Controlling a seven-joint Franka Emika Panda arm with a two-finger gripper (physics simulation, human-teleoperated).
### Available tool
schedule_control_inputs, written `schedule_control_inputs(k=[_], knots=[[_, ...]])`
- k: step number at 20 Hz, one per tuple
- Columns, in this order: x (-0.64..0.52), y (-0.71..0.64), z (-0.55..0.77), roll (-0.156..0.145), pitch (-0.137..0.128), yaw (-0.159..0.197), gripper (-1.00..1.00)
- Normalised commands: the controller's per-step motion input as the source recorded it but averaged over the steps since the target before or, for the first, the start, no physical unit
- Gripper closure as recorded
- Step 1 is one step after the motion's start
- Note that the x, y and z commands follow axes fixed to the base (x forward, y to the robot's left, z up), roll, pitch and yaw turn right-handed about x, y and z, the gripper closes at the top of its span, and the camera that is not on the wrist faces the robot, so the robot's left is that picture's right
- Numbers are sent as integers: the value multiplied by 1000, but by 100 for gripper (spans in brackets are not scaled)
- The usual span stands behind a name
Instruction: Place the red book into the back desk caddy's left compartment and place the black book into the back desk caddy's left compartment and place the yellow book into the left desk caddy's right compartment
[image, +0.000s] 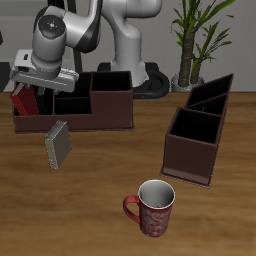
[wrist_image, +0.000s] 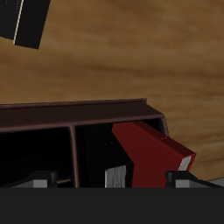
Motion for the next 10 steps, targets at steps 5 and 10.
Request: schedule_control_inputs(k=[5,10], knots=[[255,78,327,-30,-54,12,-100],[371,146,383,-49,-65,10,-100]])
